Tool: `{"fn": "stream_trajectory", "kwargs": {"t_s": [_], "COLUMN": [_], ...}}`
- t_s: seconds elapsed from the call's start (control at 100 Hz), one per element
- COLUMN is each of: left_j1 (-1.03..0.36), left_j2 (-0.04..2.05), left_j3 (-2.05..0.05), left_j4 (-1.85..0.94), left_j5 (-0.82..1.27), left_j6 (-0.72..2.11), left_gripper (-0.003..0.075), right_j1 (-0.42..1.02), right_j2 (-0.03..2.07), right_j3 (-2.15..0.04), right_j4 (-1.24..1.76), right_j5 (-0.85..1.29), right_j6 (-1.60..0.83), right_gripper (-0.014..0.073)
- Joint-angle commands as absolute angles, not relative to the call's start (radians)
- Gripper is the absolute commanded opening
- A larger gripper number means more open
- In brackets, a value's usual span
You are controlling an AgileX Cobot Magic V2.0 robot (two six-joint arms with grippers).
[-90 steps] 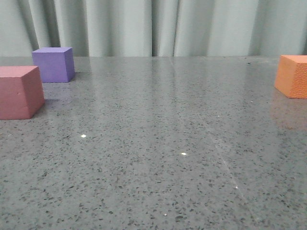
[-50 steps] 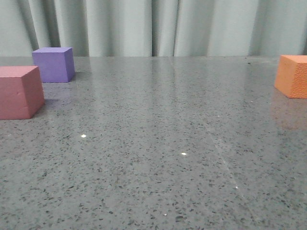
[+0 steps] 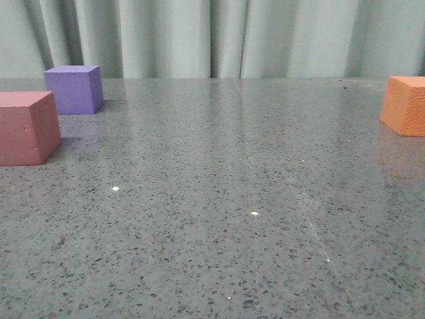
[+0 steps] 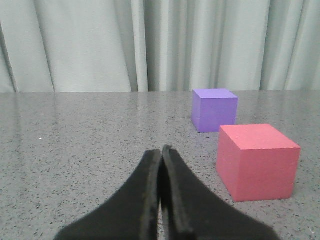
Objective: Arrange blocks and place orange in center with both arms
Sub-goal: 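Move the right gripper above the orange cube and open it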
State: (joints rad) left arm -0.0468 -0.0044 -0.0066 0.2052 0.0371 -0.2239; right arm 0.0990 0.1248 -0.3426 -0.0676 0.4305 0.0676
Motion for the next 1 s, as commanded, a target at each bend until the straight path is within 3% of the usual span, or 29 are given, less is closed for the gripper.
{"fn": "stream_trajectory", "kwargs": {"t_s": [0.0, 0.23, 0.52, 0.57, 0.64, 0.8, 0.99], "left_j1": [-0.052, -0.052, -0.052, -0.052, -0.052, -0.052, -0.052], "left_j2": [-0.037, -0.037, -0.037, -0.037, -0.037, -0.037, -0.037], "left_j3": [0.050, 0.050, 0.050, 0.050, 0.050, 0.050, 0.050], "left_j4": [0.198, 0.198, 0.198, 0.198, 0.198, 0.198, 0.198], "left_j5": [-0.040, -0.040, -0.040, -0.040, -0.040, -0.040, -0.040], "left_j6": [-0.225, -0.225, -0.225, -0.225, -0.225, -0.225, -0.225], "left_gripper": [-0.0019, -0.0019, -0.0019, -0.0019, -0.0019, -0.0019, -0.0019], "right_j1": [0.097, 0.097, 0.097, 0.097, 0.097, 0.097, 0.097], "right_j2": [0.256, 0.627, 0.959, 0.995, 1.032, 1.069, 1.101], "right_j3": [-0.503, -0.826, -1.029, -1.049, -1.073, -1.099, -1.101], "right_j4": [-0.081, -0.081, -0.078, -0.070, -0.042, 0.020, 0.020], "right_j5": [0.470, 0.632, 0.692, 0.703, 0.716, 0.687, 0.620], "right_j6": [0.060, 0.060, 0.060, 0.060, 0.060, 0.060, 0.060], "right_gripper": [-0.0065, -0.0065, -0.0051, 0.0000, 0.0143, 0.0661, 0.0633]}}
